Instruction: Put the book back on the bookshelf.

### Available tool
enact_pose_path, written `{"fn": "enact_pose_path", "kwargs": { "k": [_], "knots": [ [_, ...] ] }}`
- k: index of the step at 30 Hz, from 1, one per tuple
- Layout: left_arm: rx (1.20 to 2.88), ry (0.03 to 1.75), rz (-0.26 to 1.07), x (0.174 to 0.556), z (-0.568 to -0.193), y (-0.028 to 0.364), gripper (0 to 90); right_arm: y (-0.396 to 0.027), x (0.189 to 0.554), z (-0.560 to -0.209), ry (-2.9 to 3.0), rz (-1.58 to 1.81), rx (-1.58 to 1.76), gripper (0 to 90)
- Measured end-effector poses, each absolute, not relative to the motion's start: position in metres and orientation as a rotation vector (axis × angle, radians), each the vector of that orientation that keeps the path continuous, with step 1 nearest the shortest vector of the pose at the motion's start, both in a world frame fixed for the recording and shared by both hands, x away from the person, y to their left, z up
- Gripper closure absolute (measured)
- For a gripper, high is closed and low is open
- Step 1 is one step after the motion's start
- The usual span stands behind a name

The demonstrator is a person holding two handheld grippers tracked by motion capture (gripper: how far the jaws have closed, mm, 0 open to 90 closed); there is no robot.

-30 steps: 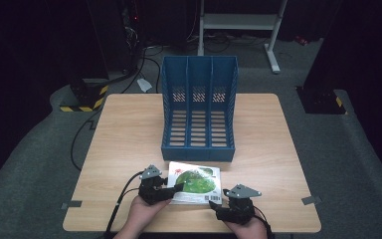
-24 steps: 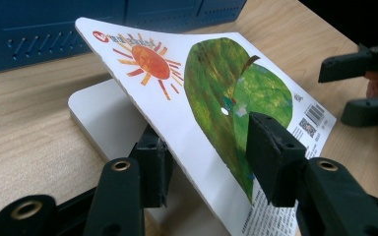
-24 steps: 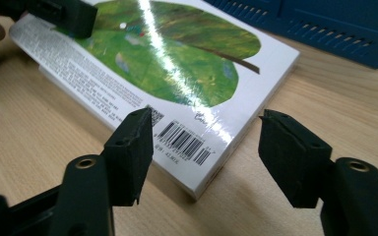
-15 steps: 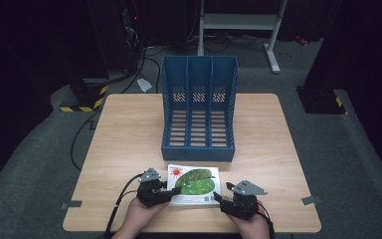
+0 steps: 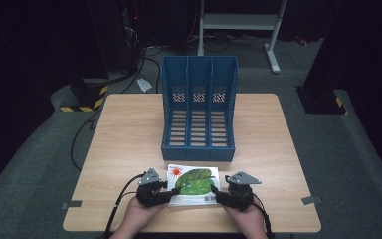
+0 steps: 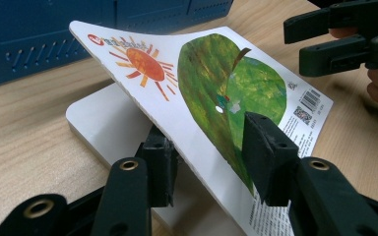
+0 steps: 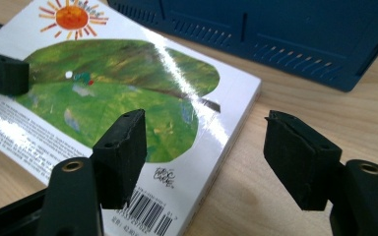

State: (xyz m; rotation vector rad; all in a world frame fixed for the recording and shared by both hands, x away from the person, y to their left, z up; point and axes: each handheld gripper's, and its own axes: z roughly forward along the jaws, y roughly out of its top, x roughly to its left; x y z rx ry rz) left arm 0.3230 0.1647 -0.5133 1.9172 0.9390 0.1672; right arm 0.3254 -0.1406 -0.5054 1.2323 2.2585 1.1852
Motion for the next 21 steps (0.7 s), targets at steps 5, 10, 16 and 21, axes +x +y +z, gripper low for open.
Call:
{"fn": "enact_pose_path", "kwargs": {
  "k": [5, 10, 16, 21],
  "knots": [
    [1.923, 0.906, 0.183, 0.3218, -0.5118, 0.1658, 59.8, -0.1465, 0.3264, -0.5066, 2.272, 1.219, 1.253, 35.5],
    [1.919, 0.872, 0.206, 0.3194, -0.5093, 0.1661, 62.4, -0.1498, 0.3259, -0.5114, 2.280, 1.226, 1.274, 35.7],
    [1.919, 0.838, 0.228, 0.3169, -0.5070, 0.1657, 63.5, -0.1509, 0.3274, -0.5134, 2.291, 1.229, 1.307, 35.3],
    [1.920, 0.810, 0.256, 0.3148, -0.5053, 0.1654, 64.0, -0.1508, 0.3277, -0.5142, 2.301, 1.236, 1.315, 36.5]
  ]
}}
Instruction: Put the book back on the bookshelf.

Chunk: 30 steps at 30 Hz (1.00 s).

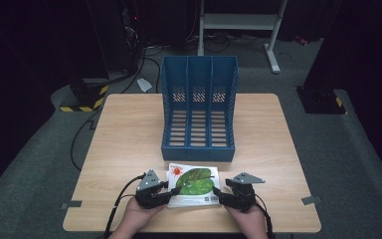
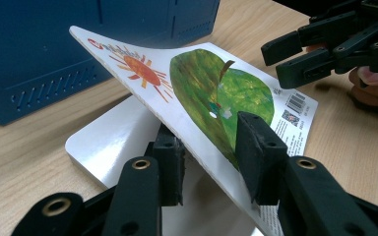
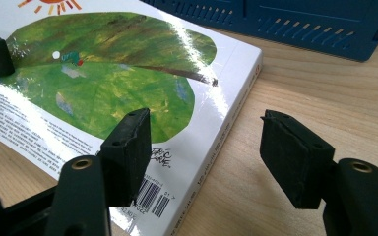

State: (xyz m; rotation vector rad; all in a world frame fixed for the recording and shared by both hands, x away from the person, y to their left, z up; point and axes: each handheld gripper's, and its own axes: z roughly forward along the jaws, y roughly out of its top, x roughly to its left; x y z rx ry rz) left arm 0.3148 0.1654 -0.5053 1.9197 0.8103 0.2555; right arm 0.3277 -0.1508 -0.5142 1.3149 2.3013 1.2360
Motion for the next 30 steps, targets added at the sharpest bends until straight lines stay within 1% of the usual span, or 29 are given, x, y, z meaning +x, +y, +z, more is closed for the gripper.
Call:
{"fn": "enact_pose_path", "kwargs": {
  "k": [7, 16, 22, 28, 30],
  "knots": [
    [1.916, 0.750, 0.298, 0.311, -0.502, 0.164, 64.5, -0.149, 0.328, -0.515, 2.316, 1.259, 1.313, 35.4],
    [1.918, 0.660, 0.347, 0.306, -0.500, 0.163, 65.0, -0.147, 0.331, -0.518, 2.338, 1.302, 1.348, 28.6],
    [1.920, 0.599, 0.394, 0.302, -0.498, 0.162, 65.1, -0.146, 0.337, -0.521, 2.364, 1.370, 1.396, 20.4],
    [1.918, 0.576, 0.411, 0.300, -0.498, 0.162, 65.1, -0.143, 0.341, -0.523, 2.390, 1.418, 1.456, 17.2],
    [1.916, 0.580, 0.407, 0.300, -0.498, 0.162, 65.1, -0.142, 0.341, -0.522, 2.390, 1.411, 1.455, 17.4]
  ]
}}
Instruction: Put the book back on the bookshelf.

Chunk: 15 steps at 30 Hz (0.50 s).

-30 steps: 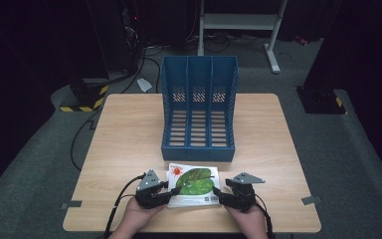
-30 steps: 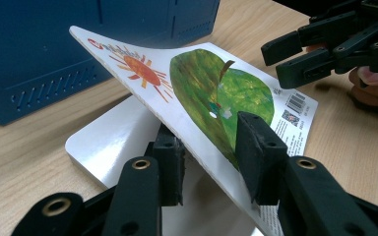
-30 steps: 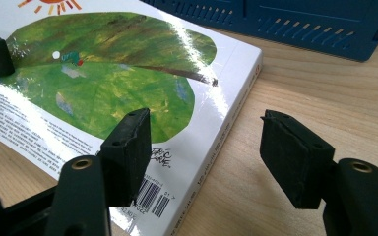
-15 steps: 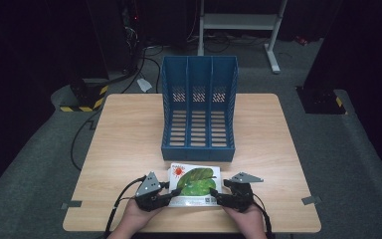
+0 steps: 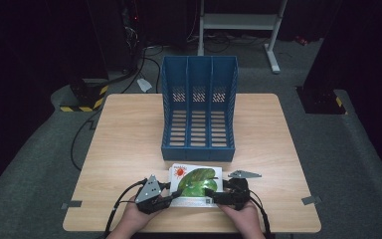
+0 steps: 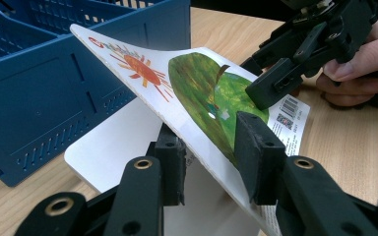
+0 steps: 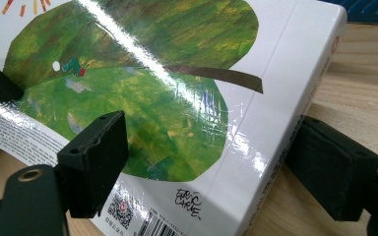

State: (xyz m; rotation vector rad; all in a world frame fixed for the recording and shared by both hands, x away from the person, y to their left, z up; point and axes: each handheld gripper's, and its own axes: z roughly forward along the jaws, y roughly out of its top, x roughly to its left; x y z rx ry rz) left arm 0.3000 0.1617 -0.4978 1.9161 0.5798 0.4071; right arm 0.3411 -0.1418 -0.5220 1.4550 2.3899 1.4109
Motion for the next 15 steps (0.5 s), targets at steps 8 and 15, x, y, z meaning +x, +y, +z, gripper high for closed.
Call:
{"fn": "enact_pose_path", "kwargs": {
  "k": [8, 15],
  "knots": [
    [1.888, 0.631, 0.401, 0.299, -0.499, 0.161, 65.9, -0.149, 0.336, -0.513, 2.319, 1.423, 1.409, 29.6],
    [1.883, 0.658, 0.398, 0.300, -0.500, 0.161, 66.2, -0.151, 0.330, -0.506, 2.267, 1.427, 1.355, 34.4]
  ]
}}
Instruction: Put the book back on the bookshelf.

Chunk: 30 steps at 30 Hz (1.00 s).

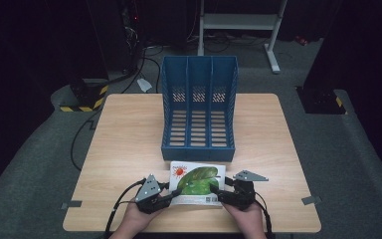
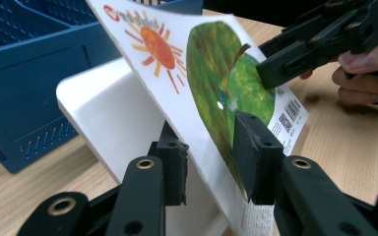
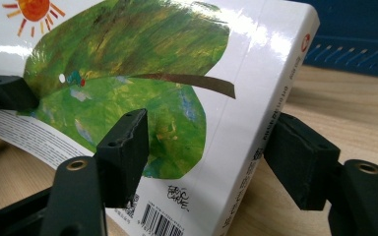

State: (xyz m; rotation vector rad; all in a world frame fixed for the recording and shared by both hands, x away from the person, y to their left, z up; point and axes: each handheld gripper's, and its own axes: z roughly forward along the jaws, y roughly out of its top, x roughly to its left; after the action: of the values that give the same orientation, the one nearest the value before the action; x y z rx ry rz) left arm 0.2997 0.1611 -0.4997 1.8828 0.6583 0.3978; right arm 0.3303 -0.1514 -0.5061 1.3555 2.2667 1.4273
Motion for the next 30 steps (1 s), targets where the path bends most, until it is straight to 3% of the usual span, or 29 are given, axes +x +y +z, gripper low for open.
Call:
{"fn": "enact_pose_path", "kwargs": {
  "k": [30],
  "knots": [
    [1.970, 0.714, 0.508, 0.303, -0.508, 0.152, 68.4, -0.157, 0.317, -0.488, 2.123, 1.502, 1.200, 37.8]
  ]
}}
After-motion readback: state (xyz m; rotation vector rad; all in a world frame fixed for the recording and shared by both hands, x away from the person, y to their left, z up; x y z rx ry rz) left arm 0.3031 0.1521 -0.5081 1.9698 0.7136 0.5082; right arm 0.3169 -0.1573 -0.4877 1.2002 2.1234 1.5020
